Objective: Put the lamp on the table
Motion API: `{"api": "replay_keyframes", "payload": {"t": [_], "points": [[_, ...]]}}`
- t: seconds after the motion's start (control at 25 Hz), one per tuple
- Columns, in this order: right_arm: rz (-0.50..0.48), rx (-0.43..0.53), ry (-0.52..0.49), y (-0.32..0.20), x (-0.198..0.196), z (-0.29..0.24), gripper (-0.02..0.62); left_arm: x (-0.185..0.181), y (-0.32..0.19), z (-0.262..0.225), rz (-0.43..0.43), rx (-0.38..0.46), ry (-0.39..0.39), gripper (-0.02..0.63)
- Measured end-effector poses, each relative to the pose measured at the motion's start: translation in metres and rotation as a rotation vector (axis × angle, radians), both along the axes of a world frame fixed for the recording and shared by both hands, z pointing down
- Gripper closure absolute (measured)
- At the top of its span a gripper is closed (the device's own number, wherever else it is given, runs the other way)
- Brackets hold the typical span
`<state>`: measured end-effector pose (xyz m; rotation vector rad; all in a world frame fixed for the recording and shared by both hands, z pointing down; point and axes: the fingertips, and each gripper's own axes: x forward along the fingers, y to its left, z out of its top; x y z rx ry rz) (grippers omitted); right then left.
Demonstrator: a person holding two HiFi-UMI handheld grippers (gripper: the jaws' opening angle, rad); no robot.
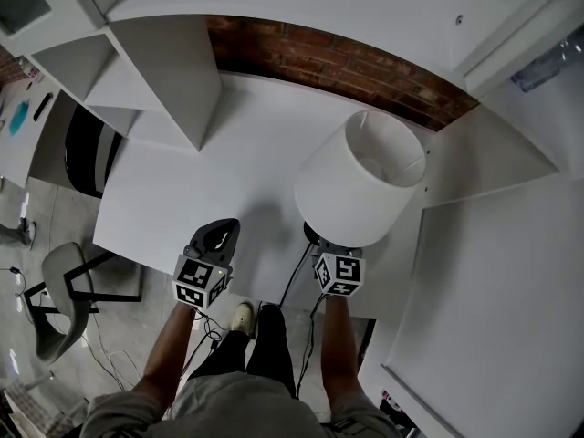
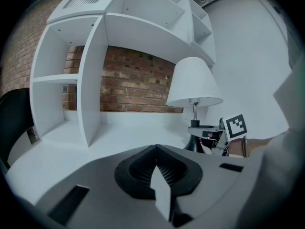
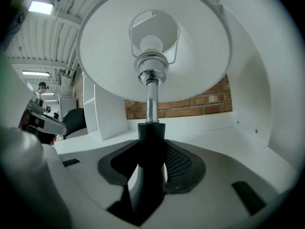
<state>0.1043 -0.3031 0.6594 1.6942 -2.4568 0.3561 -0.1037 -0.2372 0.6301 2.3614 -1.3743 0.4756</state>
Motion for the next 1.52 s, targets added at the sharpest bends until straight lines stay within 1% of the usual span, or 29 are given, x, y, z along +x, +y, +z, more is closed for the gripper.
{"api": "replay_keyframes", "payload": {"t": [0.16, 0.28, 0.44, 0.6, 0.8, 1.2, 1.52], "points": [[-0.008, 0.034, 0.014, 0.004, -0.001, -0.001, 0.431, 0.005, 0.007, 0.002, 0.024, 0.004, -0.005, 0.600], [-0.011, 0.051, 0.022, 0.008, -0.002, 0.000, 0.431, 0.007, 0.016, 0.004, 0.043, -0.013, -0.012, 0.600], [-0.009, 0.067, 0.015, 0.011, -0.001, 0.000, 0.431, 0.006, 0.021, 0.003, 0.047, -0.001, -0.015, 0.600], [-0.011, 0.083, 0.012, 0.014, -0.001, 0.001, 0.433, 0.006, 0.027, 0.003, 0.050, -0.010, -0.024, 0.600], [-0.011, 0.096, 0.003, 0.016, 0.001, 0.001, 0.433, 0.007, 0.034, 0.003, 0.057, -0.007, -0.036, 0.600], [-0.028, 0.106, 0.001, 0.023, 0.002, 0.003, 0.433, 0.011, 0.043, 0.003, 0.056, -0.013, -0.035, 0.600], [-0.045, 0.118, 0.029, 0.028, 0.001, 0.011, 0.432, 0.020, 0.042, 0.003, 0.062, -0.004, -0.030, 0.600]]}}
